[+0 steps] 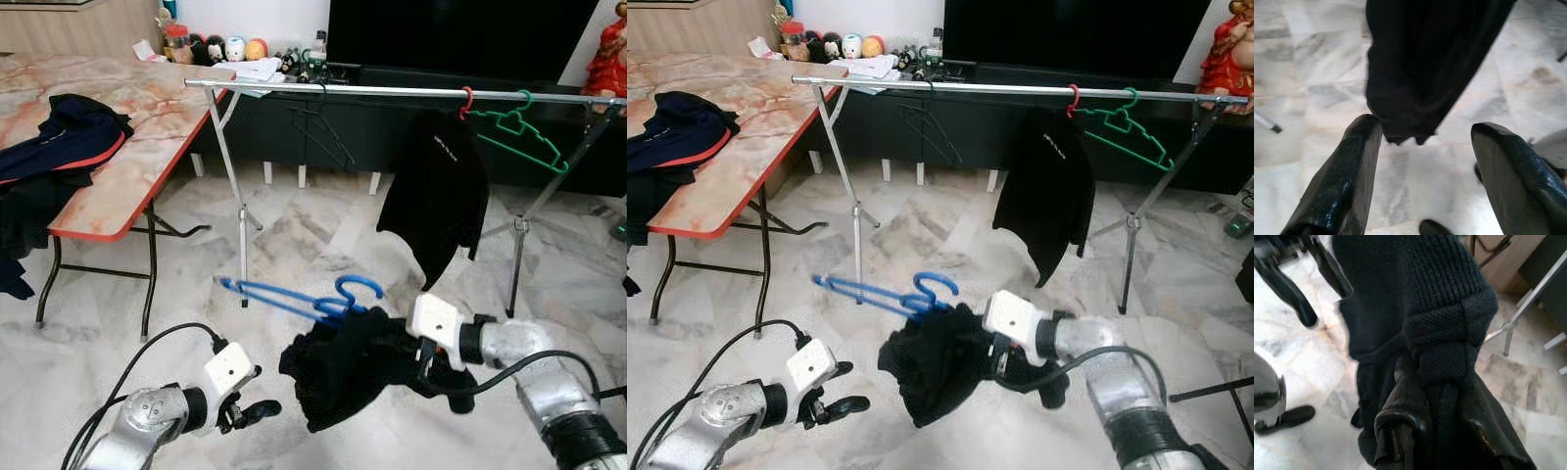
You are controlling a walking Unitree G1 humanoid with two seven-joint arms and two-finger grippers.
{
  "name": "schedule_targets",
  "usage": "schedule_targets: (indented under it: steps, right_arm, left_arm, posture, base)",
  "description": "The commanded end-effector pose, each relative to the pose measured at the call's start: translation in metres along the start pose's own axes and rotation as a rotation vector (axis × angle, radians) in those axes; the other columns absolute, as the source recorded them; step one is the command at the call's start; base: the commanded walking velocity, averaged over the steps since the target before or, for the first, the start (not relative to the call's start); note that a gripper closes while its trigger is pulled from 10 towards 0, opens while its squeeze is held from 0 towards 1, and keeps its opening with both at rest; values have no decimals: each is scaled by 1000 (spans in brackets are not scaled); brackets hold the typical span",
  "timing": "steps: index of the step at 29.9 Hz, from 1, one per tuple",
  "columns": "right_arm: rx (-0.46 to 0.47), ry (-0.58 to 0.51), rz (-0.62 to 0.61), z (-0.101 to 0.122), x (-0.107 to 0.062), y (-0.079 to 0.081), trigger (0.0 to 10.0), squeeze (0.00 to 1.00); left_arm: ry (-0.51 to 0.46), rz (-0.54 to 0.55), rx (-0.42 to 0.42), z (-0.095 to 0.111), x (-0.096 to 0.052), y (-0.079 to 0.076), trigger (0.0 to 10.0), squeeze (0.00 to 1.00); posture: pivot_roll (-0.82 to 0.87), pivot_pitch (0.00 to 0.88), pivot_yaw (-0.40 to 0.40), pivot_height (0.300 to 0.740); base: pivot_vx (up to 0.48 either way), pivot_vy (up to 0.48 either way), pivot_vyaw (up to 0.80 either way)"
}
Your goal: Hang hanger
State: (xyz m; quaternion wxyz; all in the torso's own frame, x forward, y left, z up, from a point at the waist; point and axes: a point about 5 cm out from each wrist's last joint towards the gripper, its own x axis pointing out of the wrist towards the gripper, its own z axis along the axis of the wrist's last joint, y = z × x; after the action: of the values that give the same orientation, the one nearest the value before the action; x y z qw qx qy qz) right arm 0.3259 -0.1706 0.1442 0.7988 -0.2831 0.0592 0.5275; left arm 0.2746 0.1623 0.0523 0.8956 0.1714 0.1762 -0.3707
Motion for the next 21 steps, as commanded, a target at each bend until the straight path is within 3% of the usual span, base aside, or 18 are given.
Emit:
schedule_targets:
  steps: [1, 6, 7, 10, 11, 12, 13, 16, 21]
  right_arm:
    - [-27, -76, -21, 19, -8, -8, 0, 0]
    - [-35, -101, -6, 28, -11, -6, 0, 0]
    - [-40, -100, -5, 30, -13, -5, 0, 0]
    - [-37, -103, -4, 34, -15, -3, 0, 0]
    - [-38, -103, -3, 35, -16, -3, 0, 0]
    - [-38, -103, -2, 35, -16, -2, 0, 0]
    - [-38, -104, 3, 36, -16, -1, 0, 0]
    - [-37, -102, 4, 37, -15, 1, 0, 0]
    - [-35, -95, 8, 38, -14, 4, 0, 0]
  left_arm:
    - [6, 78, 0, -4, 4, 5, 10000, 0]
    - [-33, 153, -14, -2, 12, 10, 10000, 0]
    - [-56, 185, -37, -1, 15, 13, 10000, 1000]
    - [-75, 223, -56, 0, 20, 15, 10000, 1000]
    - [-76, 227, -54, 0, 21, 15, 10000, 765]
    - [-78, 230, -54, 0, 22, 15, 10000, 765]
    - [-85, 220, -66, 0, 23, 14, 10000, 0]
    - [-88, 175, -109, -2, 27, 9, 10000, 0]
    - [-68, 110, -104, -9, 30, 3, 10000, 0]
  posture:
    - [24, 128, -24, 740]
    - [17, 130, -23, 740]
    - [17, 130, -23, 740]
    - [11, 132, -22, 740]
    - [8, 132, -21, 740]
    - [8, 132, -21, 740]
    - [8, 132, -21, 740]
    - [3, 129, -20, 740]
    - [7, 128, -22, 740]
  base:
    - [0, 0, 0]
    - [0, 0, 0]
    - [0, 0, 0]
    - [0, 0, 0]
    - [0, 0, 0]
    - [0, 0, 0]
    - [0, 0, 0]
    - [0, 0, 0]
    - [0, 0, 0]
